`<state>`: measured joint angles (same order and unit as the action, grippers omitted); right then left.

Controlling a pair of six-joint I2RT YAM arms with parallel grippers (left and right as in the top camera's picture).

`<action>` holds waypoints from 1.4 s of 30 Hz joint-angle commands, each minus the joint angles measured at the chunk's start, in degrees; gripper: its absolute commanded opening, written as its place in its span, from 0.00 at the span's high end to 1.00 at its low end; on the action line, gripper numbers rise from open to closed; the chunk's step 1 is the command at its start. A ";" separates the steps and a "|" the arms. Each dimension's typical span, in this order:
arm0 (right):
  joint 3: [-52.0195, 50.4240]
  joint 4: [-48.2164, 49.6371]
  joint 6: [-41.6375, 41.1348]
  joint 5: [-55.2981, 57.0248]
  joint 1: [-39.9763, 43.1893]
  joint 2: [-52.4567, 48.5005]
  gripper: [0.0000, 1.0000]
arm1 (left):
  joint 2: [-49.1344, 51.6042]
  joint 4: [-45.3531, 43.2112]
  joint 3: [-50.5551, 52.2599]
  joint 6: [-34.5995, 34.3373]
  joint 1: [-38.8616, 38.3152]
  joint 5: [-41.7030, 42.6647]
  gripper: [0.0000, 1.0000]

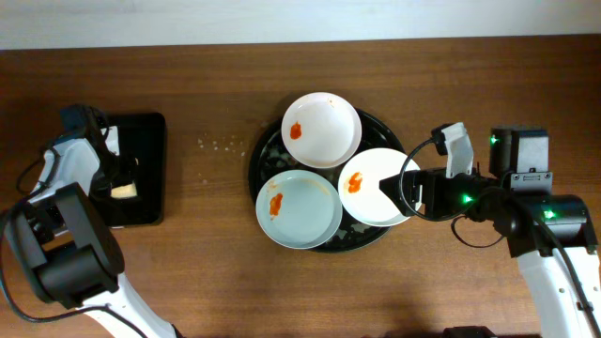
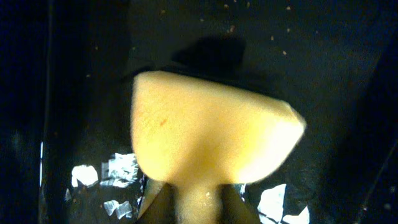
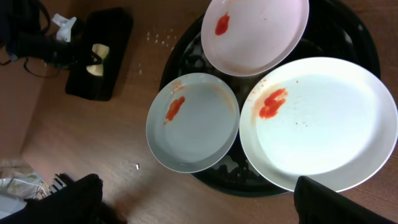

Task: Clean dirty plates on tray and stack at the side
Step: 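Grasp the yellow-green sponge with the left gripper, then lift the sponge and carry it toward the top plate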

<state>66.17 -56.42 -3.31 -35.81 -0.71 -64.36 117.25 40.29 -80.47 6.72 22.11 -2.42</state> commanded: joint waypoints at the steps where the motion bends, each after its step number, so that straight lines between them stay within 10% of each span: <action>1: 1.14 -0.04 -0.42 0.50 0.35 0.28 0.01 | 3.08 -0.22 -0.15 0.48 0.35 -0.33 1.00; 42: 1.14 0.04 -0.42 0.50 0.35 0.28 0.01 | -1.42 13.44 -13.09 -1.49 -0.37 4.61 1.00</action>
<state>66.17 -56.42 -3.29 -35.83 -0.71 -64.36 119.90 51.90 -88.97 6.20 22.06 0.25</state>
